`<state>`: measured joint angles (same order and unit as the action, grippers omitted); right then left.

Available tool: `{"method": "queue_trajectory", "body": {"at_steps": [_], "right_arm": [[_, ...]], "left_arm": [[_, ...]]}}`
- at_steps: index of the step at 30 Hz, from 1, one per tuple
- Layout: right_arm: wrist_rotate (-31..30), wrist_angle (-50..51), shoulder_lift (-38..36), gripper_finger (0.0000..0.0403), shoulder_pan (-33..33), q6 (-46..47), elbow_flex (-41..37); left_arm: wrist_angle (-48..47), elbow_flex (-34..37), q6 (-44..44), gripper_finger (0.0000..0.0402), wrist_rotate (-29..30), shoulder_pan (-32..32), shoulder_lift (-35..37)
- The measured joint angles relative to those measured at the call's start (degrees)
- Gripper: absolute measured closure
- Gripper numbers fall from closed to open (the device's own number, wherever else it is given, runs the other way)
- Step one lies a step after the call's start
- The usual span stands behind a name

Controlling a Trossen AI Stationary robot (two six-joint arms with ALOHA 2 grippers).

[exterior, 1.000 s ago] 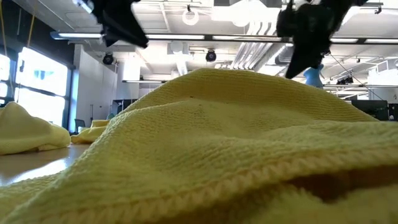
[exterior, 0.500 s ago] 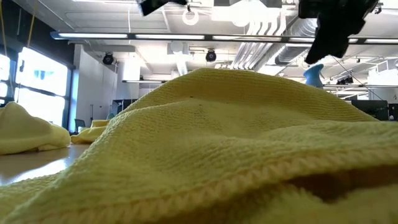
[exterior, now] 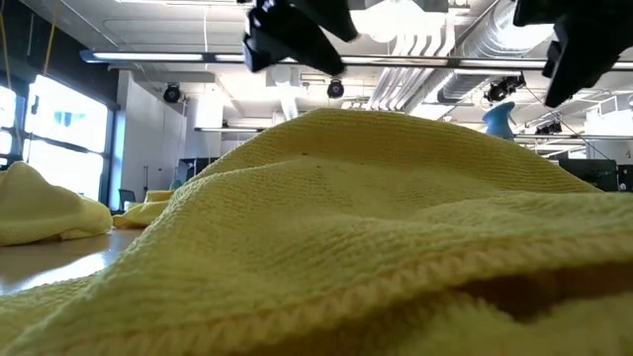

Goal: Sort microfiber towel by color & place in baskets
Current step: Put the yellow microfiber towel into the top transparent bin

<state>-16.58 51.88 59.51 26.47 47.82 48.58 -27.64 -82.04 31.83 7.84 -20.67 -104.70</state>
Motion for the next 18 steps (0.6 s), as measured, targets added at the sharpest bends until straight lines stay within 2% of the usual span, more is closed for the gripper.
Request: {"method": "queue_trajectory", "body": {"at_steps": [6, 9, 14, 18], "right_arm": [[-0.35, 1.51, 0.02, 0.0403, 3.18, -0.20, 0.00], [-0.66, 2.40, 0.02, 0.0403, 4.93, -0.26, 0.00], [-4.28, 2.94, 0.02, 0.0403, 7.35, -0.27, 0.00], [-4.66, 2.77, 0.02, 0.0403, 8.71, -0.32, 0.00]], "left_arm": [[1.86, 0.00, -0.63, 0.0243, -0.23, -0.07, -5.22], [1.84, 0.00, -0.39, 0.0243, -2.81, -0.04, -7.43], [1.78, 0.00, 2.91, 0.0243, -5.20, -0.18, -11.24], [1.85, 0.00, 6.06, 0.0264, -9.17, 0.01, -12.59]]}}
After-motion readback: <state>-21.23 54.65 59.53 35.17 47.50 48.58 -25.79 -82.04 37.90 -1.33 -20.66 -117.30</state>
